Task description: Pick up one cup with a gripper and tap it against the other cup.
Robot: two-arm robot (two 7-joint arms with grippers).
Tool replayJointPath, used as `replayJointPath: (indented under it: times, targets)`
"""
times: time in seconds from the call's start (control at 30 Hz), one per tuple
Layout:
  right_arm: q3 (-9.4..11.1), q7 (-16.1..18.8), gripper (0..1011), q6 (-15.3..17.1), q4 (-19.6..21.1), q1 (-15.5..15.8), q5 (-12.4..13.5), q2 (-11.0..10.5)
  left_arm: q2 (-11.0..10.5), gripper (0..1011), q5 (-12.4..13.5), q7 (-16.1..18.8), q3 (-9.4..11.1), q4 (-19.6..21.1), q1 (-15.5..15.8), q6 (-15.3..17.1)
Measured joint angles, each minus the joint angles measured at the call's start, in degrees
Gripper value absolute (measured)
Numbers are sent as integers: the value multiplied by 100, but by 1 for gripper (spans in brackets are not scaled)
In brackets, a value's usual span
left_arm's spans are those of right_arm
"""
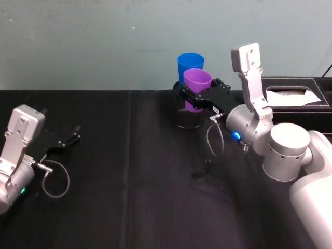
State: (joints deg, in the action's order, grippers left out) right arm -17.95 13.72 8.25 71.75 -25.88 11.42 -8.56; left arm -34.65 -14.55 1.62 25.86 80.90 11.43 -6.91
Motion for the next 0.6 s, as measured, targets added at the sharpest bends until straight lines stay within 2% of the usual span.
replayJointPath:
  times: [0.6]
  targets:
    - [-6, -2, 722, 5, 11, 9, 7, -8, 0, 1000, 0, 0, 0, 0, 0, 0]
